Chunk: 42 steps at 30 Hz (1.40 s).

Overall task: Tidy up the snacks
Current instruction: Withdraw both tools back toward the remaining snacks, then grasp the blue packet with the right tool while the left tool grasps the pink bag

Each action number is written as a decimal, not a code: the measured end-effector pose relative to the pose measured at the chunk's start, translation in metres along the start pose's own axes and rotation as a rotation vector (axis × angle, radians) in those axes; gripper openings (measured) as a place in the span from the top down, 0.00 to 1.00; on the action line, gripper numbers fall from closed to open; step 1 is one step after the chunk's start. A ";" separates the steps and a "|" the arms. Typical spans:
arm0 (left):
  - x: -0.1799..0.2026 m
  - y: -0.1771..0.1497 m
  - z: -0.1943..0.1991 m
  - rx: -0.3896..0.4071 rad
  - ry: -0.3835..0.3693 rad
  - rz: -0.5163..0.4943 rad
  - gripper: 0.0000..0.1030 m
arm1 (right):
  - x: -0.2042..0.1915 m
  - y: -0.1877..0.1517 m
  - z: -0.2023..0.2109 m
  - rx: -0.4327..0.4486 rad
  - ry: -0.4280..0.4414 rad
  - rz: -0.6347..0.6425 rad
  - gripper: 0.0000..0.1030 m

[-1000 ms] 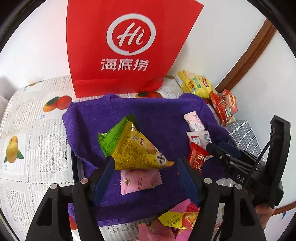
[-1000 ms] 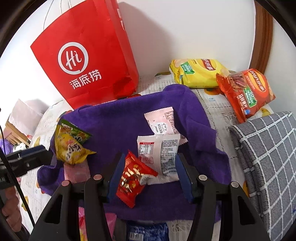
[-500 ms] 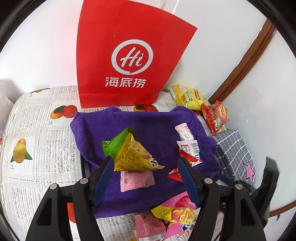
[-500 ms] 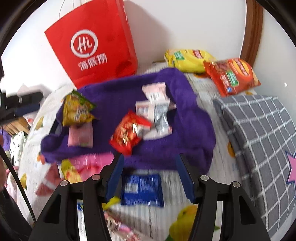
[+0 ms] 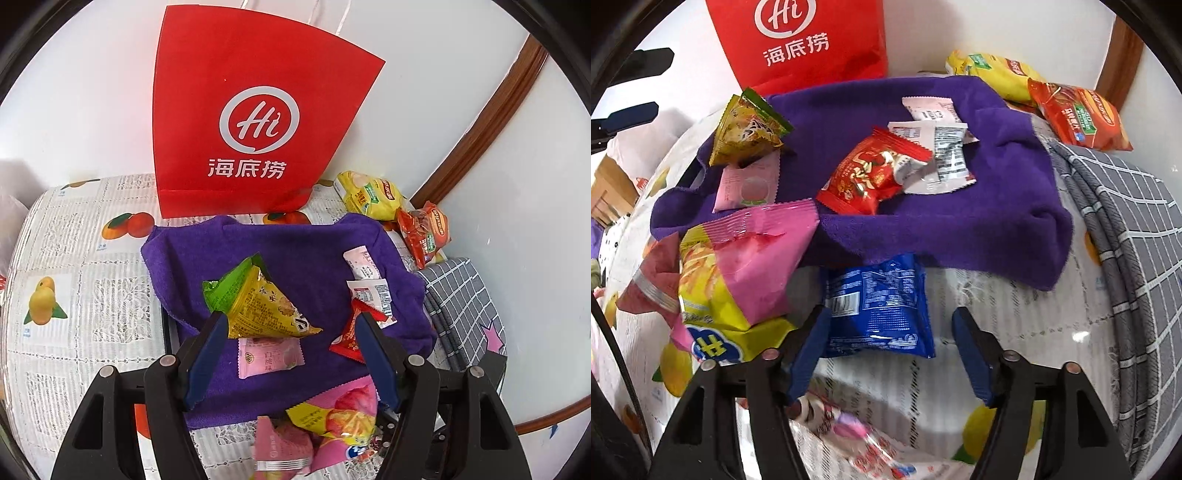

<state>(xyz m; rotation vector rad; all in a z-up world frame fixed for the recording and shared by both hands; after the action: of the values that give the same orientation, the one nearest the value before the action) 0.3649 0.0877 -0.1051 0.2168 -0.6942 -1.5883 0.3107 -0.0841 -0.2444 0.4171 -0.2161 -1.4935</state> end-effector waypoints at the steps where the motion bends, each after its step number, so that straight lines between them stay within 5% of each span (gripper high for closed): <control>1: 0.000 0.000 0.000 0.001 0.002 0.001 0.33 | -0.001 0.000 -0.001 0.007 -0.005 0.006 0.27; 10: 0.012 -0.002 0.006 0.018 0.023 -0.030 0.33 | -0.007 0.003 -0.004 0.037 -0.009 0.028 0.27; 15: 0.028 -0.006 0.005 0.014 0.039 -0.074 0.33 | -0.017 -0.001 0.001 0.062 0.014 0.060 0.53; 23: 0.029 -0.034 0.010 0.008 0.088 -0.077 0.33 | -0.022 -0.011 0.014 0.091 0.006 0.094 0.62; 26: 0.022 -0.049 0.012 -0.011 0.095 -0.053 0.33 | -0.017 -0.016 0.020 0.090 0.030 0.074 0.82; 42: -0.001 -0.116 0.003 -0.085 0.138 0.015 0.33 | 0.039 -0.030 0.051 0.120 0.115 -0.054 0.83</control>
<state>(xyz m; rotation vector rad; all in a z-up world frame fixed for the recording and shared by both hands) 0.2662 0.0878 -0.1666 0.2553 -0.5195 -1.5688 0.2660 -0.1309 -0.2143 0.6078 -0.2051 -1.5084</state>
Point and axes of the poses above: each gripper's, at about its wrist camera, not at the fingertips, and z roughly against the way its jaws point, x to its right, y to its top, the point moved 5 cm from there along -z, roughly the way its jaws point, and after that the axes turned 7 degrees about -z, right-handed, at the moved point
